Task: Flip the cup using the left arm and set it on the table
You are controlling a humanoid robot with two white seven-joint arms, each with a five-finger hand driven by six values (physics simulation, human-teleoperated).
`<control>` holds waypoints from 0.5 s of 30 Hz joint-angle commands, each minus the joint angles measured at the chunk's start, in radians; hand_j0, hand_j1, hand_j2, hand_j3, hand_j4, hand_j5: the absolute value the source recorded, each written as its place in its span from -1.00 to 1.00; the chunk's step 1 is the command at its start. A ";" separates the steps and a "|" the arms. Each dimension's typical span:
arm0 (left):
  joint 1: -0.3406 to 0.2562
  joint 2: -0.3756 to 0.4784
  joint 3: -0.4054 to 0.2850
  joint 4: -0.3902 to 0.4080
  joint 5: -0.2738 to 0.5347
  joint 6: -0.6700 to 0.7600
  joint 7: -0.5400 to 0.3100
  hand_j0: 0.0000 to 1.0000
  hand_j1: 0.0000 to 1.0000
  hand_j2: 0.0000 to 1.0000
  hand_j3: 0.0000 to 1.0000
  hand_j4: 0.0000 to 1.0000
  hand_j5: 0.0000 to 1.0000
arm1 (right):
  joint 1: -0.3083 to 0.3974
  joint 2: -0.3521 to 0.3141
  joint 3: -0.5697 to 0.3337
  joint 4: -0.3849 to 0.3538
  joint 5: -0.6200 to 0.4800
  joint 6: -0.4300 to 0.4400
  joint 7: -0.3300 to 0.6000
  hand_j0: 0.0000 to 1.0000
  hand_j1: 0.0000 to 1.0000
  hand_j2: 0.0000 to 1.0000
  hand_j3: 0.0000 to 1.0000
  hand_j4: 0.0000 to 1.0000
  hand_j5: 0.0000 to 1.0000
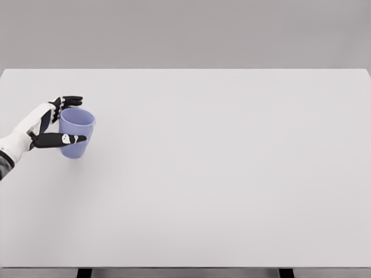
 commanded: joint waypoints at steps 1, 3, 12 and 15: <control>0.000 -0.020 0.017 0.000 -0.001 -0.001 0.000 0.67 0.67 0.67 0.67 0.67 0.67 | 0.000 0.000 0.000 0.000 0.000 0.000 0.000 1.00 1.00 1.00 1.00 1.00 1.00; 0.009 -0.026 0.032 0.000 -0.001 -0.001 0.000 0.67 0.67 0.67 0.67 0.67 0.67 | 0.000 0.000 0.000 0.000 0.000 0.001 0.000 1.00 1.00 1.00 1.00 1.00 1.00; 0.014 -0.029 0.032 0.000 -0.002 -0.003 0.000 0.70 0.70 0.70 0.70 0.70 0.70 | 0.000 0.000 0.000 0.000 0.000 0.000 0.000 1.00 1.00 1.00 1.00 1.00 1.00; 0.014 -0.028 0.032 0.000 -0.004 -0.007 0.000 0.87 0.87 0.87 0.87 0.87 0.87 | 0.000 0.000 0.000 0.000 0.000 0.000 0.000 1.00 1.00 1.00 1.00 1.00 1.00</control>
